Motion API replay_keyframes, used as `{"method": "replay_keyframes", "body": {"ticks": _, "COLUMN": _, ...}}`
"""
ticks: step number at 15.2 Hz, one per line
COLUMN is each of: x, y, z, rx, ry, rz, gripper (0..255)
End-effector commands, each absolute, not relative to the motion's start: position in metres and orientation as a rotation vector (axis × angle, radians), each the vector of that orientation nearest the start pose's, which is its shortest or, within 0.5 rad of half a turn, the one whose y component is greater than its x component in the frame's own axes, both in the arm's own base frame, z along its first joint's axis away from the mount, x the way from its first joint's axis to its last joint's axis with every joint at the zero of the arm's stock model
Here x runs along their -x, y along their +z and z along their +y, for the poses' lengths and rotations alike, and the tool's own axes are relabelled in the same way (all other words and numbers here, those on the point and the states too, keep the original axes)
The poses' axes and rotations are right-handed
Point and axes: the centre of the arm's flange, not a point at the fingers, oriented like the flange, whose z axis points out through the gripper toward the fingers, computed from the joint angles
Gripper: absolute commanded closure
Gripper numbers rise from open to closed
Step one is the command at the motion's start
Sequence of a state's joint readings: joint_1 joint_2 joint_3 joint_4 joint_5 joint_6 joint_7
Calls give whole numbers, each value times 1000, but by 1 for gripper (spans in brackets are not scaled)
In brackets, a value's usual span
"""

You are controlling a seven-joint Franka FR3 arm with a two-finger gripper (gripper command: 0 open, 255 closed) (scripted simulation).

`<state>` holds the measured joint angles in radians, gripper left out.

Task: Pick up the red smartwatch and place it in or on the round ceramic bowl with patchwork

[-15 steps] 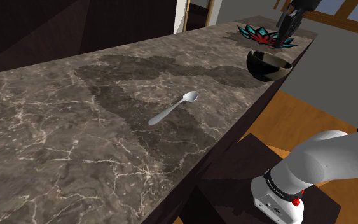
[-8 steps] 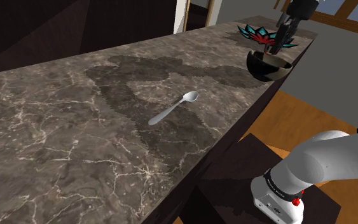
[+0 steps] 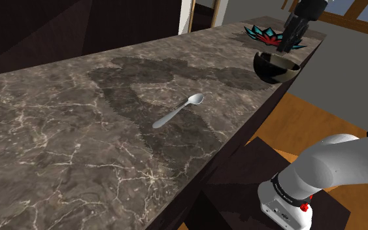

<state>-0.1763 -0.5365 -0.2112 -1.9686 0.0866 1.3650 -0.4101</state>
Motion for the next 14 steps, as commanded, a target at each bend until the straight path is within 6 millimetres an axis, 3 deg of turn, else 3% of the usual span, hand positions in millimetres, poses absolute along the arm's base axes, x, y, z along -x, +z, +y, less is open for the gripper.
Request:
{"method": "replay_keyframes", "body": {"ticks": 1, "x": -330, "y": 665, "z": -151, "rx": 2933, "ry": -3, "rz": -103, "gripper": 0}}
{"method": "replay_keyframes", "body": {"ticks": 2, "x": -330, "y": 665, "z": -151, "rx": 2933, "ry": -3, "rz": -103, "gripper": 0}}
{"method": "replay_keyframes", "body": {"ticks": 6, "x": -331, "y": 714, "z": -161, "rx": 2933, "ry": -3, "rz": -103, "gripper": 0}}
{"method": "replay_keyframes", "body": {"ticks": 14, "x": -331, "y": 714, "z": -161, "rx": 2933, "ry": -3, "rz": -103, "gripper": 0}}
